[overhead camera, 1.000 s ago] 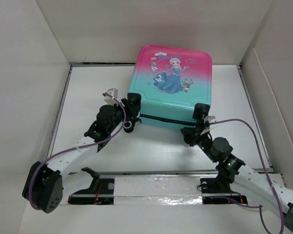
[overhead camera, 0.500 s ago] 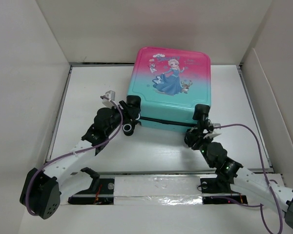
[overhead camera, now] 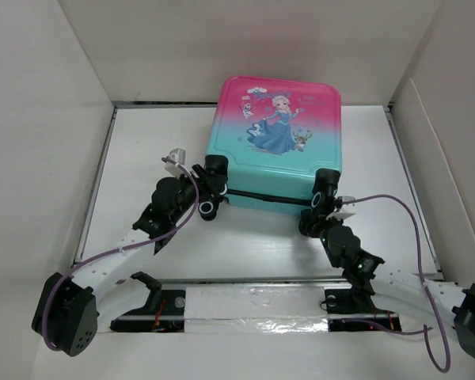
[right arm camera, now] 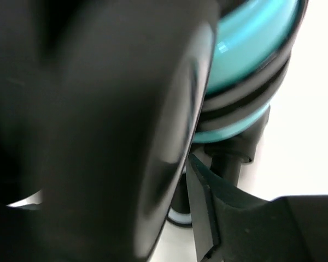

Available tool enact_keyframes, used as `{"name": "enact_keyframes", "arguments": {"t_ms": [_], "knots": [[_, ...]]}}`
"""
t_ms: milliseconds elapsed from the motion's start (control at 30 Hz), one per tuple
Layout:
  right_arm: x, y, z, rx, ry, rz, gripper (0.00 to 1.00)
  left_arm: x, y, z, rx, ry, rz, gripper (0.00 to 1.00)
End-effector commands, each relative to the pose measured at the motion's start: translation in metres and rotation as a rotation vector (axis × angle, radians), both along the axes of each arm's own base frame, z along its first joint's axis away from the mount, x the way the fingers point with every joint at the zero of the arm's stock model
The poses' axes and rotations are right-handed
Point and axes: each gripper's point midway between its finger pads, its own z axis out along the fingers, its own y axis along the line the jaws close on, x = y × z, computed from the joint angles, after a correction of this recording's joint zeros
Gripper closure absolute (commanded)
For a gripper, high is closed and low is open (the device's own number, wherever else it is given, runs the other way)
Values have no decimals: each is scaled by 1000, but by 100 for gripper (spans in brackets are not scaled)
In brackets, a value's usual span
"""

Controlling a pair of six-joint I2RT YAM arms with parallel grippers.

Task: Pack the luggage

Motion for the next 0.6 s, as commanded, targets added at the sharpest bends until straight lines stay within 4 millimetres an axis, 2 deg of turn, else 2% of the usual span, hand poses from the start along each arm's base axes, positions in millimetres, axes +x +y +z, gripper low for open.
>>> {"name": "enact_keyframes", "arguments": {"t_ms": [0,33,100,133,167,333,367,467,567], "knots": [[21,-2,50,43,-156,-84,52,-14,-20,68,-112,-236,-131,100],[24,-4,58,56,-187,-107,54,-15,-20,67,-117,-234,-134,100],[29,-4,52,9,-186,-121,63,-16,-21,67,-121,-235,-138,100],[32,-6,62,41,-227,-146,66,-17,-20,68,-124,-238,-138,100],[33,-8,61,27,-237,-159,72,-17,-21,66,-126,-238,-141,100],[44,-19,66,39,-291,-244,81,-18,-21,59,-128,-227,-145,100],[46,-19,67,26,-298,-246,88,-18,-21,57,-126,-223,-145,100],[51,-23,70,22,-322,-264,100,-20,-21,53,-119,-220,-152,100],[58,-3,68,12,-304,-190,100,-22,-27,51,-150,-219,-184,100]]}}
